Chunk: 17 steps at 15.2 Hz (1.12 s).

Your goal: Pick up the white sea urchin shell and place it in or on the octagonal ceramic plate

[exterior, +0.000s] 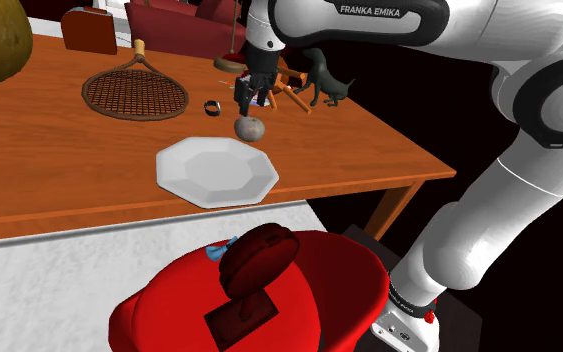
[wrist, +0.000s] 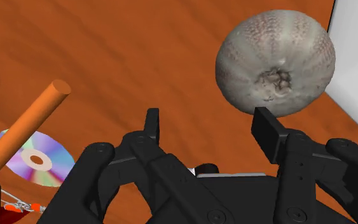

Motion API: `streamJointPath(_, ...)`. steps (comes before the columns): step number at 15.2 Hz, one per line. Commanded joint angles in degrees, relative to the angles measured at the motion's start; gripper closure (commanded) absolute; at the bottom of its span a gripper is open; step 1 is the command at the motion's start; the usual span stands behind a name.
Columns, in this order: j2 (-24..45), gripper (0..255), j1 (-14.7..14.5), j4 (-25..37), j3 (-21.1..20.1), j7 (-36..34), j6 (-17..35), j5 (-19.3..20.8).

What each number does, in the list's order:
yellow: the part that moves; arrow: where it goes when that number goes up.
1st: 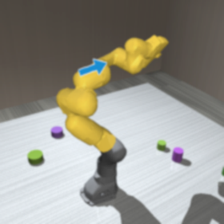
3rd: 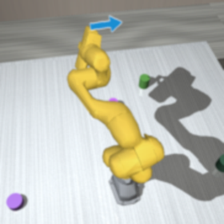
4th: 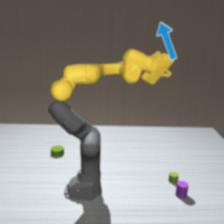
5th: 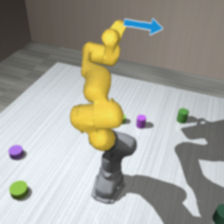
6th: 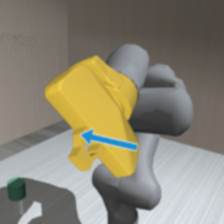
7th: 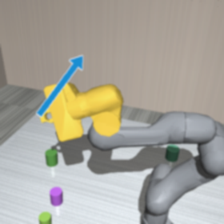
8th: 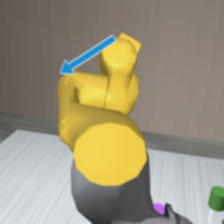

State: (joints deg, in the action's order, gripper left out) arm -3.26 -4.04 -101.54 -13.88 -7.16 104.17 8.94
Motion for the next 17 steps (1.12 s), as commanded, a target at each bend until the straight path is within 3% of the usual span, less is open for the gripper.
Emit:
streamJointPath(1,0.17,255,-0.01,-0.74,-0.02,0.06,-5.02,-0.05)
streamJointPath(9,0.8,255,0.32,0.97,0.34,0.34,-4.7,0.39)
streamJointPath(10,0.8,0,0.31,0.97,0.34,0.34,-4.7,0.39)
streamJointPath(14,6.92,0,-2.26,12.04,-3.26,-40.27,-19.73,1.14)
streamJointPath(17,6.71,0,-2.49,10.43,-2.92,-41.92,-18.67,0.89)
